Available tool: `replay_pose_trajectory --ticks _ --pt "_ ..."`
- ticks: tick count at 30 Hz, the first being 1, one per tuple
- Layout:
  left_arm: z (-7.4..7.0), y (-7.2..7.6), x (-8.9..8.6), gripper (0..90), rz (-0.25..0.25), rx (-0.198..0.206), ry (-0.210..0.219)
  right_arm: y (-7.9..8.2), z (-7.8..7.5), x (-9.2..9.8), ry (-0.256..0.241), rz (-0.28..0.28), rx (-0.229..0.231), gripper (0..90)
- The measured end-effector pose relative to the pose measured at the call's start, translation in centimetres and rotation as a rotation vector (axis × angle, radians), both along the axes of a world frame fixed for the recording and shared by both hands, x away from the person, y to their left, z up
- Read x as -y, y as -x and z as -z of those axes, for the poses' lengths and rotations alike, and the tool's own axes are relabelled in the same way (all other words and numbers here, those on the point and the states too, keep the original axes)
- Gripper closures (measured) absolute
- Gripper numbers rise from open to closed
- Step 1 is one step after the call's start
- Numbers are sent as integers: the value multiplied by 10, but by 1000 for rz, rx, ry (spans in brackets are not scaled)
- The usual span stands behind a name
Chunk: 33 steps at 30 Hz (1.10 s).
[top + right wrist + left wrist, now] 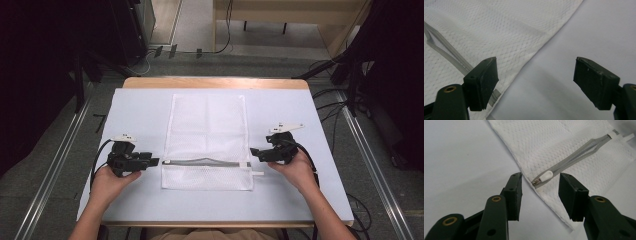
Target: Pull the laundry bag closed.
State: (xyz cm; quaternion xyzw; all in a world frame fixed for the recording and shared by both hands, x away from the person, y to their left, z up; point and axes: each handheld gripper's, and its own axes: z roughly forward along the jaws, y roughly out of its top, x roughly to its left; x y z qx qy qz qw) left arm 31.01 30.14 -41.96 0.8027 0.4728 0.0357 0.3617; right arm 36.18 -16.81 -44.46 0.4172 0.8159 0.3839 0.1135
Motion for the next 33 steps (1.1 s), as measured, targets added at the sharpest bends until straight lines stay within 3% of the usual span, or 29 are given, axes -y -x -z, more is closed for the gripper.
replay_pose_trajectory --ticks 2,3,5,7,16,26,33 --pt "1 0 0 542 -5 9 -9 0 0 0 3 -5 -5 249" --pt "2 -1 -1 545 -21 -13 2 0 1 0 0 -11 -6 256" --pt "2 -2 -2 546 -21 -14 1 0 1 0 -1 -14 -9 265" --pt "2 -2 -3 539 -25 -1 -2 0 1 0 2 -14 -14 284" --pt "2 -2 -8 454 -31 0 10 1 0 -1 8 -23 -23 364" --pt "1 -3 -11 405 -43 -14 51 0 0 -2 20 -26 -33 395" --pt "1 -2 -12 406 -45 -3 43 1 1 -2 31 -33 -42 400"
